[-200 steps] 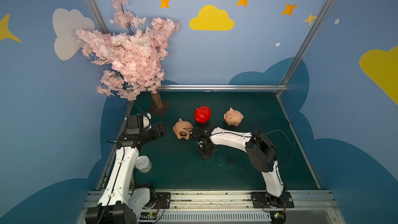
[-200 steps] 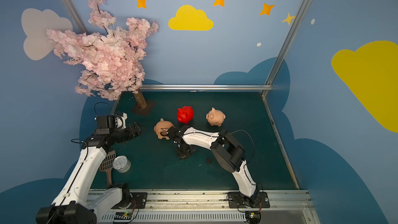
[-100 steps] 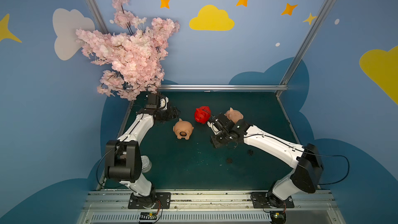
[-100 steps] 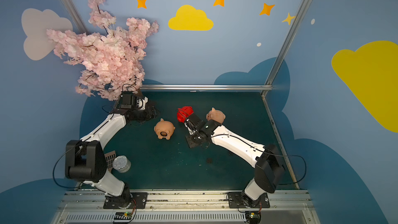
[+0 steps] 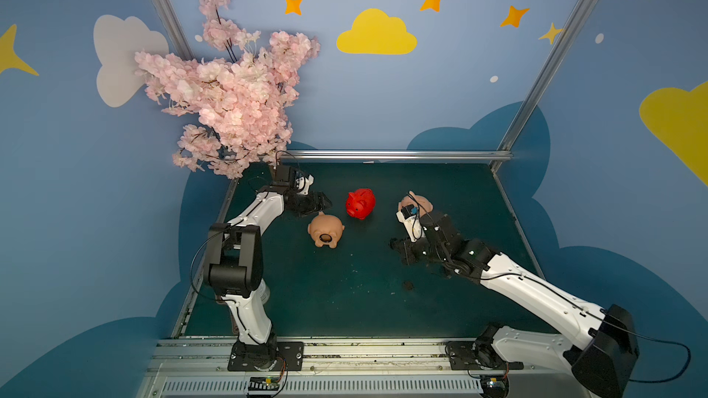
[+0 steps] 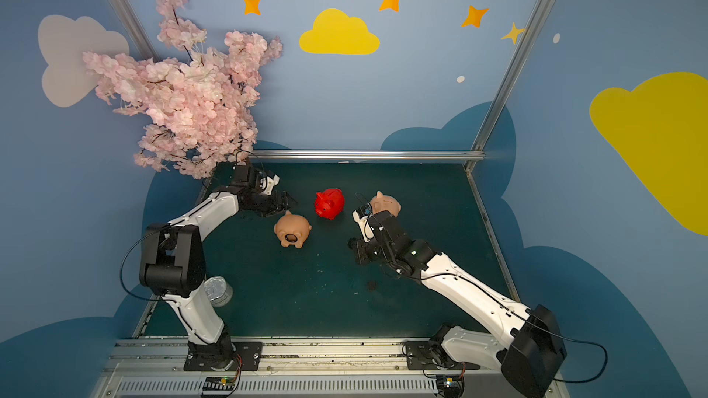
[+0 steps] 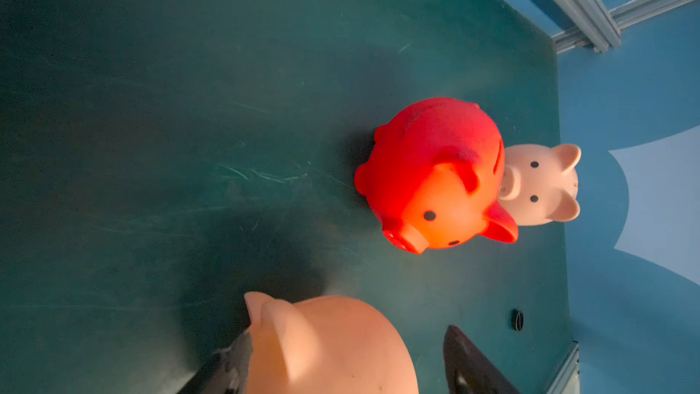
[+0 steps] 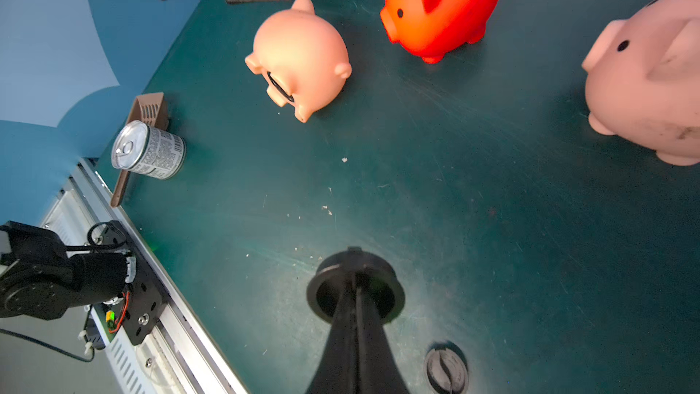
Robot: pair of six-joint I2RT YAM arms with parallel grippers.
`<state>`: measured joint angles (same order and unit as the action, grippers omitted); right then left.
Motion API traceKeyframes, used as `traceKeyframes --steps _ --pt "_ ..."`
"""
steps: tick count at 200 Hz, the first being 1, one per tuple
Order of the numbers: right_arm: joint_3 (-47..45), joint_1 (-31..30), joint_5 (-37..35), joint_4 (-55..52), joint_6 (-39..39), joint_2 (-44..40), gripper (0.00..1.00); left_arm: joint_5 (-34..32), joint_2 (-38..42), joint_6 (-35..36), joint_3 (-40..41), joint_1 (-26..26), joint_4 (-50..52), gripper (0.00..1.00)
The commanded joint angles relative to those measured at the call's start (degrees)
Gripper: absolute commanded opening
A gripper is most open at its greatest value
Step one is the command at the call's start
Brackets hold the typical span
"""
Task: Close piggy banks
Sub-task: Pick up the knob at the center of the board, then adjust the piggy bank at the center of the board.
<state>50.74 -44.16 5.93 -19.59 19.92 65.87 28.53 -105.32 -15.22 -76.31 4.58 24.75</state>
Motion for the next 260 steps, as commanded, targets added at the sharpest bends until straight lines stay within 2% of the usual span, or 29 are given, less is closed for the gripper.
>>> traceKeyframes --steps 1,64,101,154,206,236,260 --pt "-1.6 1.5 2.0 6.2 0.4 -1.7 0.00 1.3 2.1 0.9 1.6 1.2 2.5 0.78" --pt "-2.0 4.0 5.0 5.4 1.6 -0.9 0.00 -0.8 6.4 0.2 6.2 4.6 5.8 0.78" --pt "-2.2 4.5 5.7 5.3 1.8 -0.8 0.00 -2.7 11.1 0.6 9.2 5.4 7.8 0.82" --pt "-2.3 5.0 6.6 5.3 2.0 -0.2 0.00 -7.7 13.7 4.1 8.9 6.2 13.5 0.84" --pt "-2.6 5.3 7.1 4.7 2.1 -0.2 0.00 -8.8 14.8 4.0 9.6 8.5 16.7 0.83" --pt "-2.8 5.5 7.2 4.7 2.1 -0.4 0.00 -16.4 17.6 3.9 9.3 9.4 19.4 0.86" --pt "-3.4 5.6 7.5 5.3 2.2 -0.6 0.00 -21.1 21.1 7.3 8.5 10.2 20.4 0.91"
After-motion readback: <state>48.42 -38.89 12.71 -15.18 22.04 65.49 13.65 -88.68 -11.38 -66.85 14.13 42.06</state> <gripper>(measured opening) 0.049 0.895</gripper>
